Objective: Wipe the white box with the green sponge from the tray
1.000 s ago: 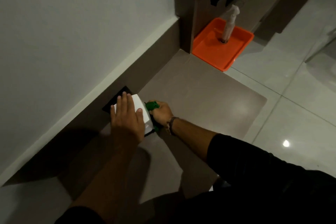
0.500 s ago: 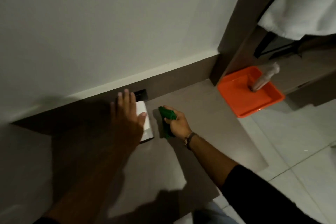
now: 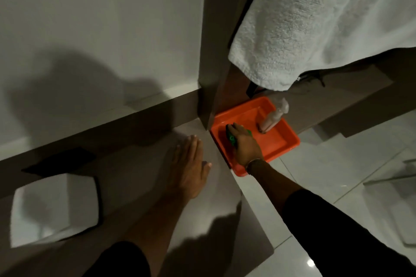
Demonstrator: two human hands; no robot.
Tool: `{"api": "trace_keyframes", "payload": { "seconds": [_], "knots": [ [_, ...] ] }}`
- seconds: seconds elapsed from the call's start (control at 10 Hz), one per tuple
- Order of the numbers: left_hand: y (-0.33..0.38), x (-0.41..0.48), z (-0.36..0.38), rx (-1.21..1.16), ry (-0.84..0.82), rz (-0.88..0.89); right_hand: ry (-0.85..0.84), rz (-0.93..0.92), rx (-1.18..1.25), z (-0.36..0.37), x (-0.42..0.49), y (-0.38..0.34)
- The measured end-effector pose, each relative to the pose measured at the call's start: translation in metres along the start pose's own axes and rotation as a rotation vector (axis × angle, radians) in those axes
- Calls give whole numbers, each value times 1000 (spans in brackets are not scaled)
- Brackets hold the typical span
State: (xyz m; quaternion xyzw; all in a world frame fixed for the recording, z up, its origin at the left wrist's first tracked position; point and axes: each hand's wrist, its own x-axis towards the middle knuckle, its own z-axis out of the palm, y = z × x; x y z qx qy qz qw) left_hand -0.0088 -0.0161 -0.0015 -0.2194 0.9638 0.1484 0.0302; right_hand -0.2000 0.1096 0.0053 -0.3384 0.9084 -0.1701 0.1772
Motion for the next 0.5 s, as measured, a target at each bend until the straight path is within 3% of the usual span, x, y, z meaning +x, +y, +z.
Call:
{"api": "trace_keyframes", "payload": {
  "seconds": [0.1, 0.3, 0.5],
  "knots": [
    [0, 14, 18, 71, -2, 10, -7, -11, -105, 14, 22, 21],
    [-8, 15, 47, 95, 21, 8, -178, -52, -321, 50, 29, 51],
    [-4, 14, 43, 80, 25, 8, -197, -109, -300, 44, 26, 57]
  ]
}}
